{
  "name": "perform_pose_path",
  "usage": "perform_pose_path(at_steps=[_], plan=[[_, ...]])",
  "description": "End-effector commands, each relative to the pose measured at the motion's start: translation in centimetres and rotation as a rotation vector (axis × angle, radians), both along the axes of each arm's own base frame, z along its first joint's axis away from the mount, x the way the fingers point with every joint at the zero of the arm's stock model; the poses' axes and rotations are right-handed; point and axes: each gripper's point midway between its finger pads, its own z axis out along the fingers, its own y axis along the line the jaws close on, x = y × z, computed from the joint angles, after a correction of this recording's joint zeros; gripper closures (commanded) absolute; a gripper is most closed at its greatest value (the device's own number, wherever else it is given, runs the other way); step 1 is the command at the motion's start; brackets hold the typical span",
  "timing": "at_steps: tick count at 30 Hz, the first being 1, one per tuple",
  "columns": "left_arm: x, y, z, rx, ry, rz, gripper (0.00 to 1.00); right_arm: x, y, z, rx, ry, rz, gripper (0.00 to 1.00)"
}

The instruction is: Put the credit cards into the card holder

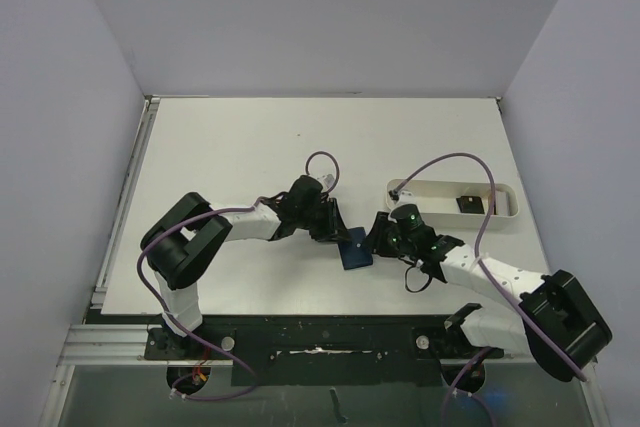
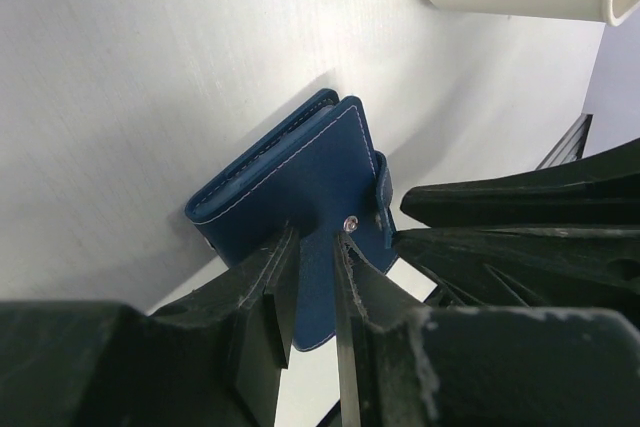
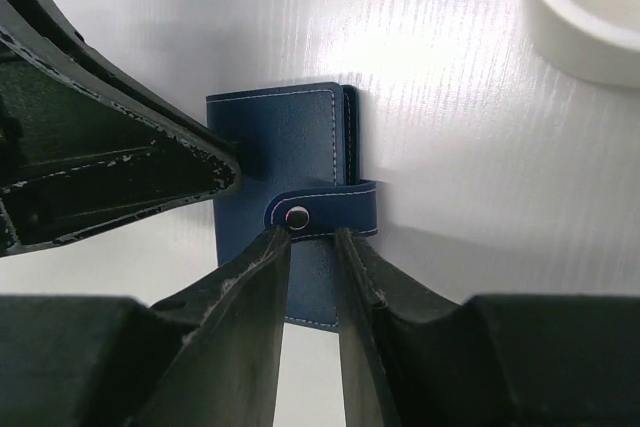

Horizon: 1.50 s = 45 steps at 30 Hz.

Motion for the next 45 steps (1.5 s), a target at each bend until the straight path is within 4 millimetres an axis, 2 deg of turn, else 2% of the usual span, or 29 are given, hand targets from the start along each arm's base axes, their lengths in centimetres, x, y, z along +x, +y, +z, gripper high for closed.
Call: perform_pose_path(at_steps=[1,8,14,17,19,23,27,33,45], plan=[[0.2,0.5,-1.7,0.082,-0.004,0.011,0.8,1.0,1.4,0.8,0.064,-0.042,0.034,0.75],[0.1,0.1,-1.6,0.075,-0.005,0.007,0.8,0.4,2.5,0.1,0.1,-0.016,0.09,0.8],[0.1,-0.1,-1.5,0.072,-0.006,0.004,0.8,0.2,2.3,0.0,0.083,0.001,0.097,0.82],[0.1,0.0,-1.5,0.074,-0.006,0.005,0.8,0.3,2.3,0.8,0.07,0.01,0.099,0.82],[0.1,0.0,-1.6,0.076,-0.006,0.006,0.8,0.7,2.2,2.0,0.069,-0.013,0.092,0.81],[0.1,0.1,-1.7,0.082,-0.006,0.01,0.8,1.4,1.0,2.7,0.013,-0.044,0.058,0.78],[0.1,0.1,-1.8,0.084,-0.002,0.013,0.8,1.9,0.4,2.5,0.014,-0.044,0.044,0.78],[0.1,0.1,-1.8,0.085,-0.002,0.011,0.8,2.4,0.9,2.1,0.044,-0.042,0.066,0.78],[0.0,-0.1,-1.8,0.088,-0.001,0.01,0.8,1.5,1.5,0.4,0.066,0.004,0.107,0.79]])
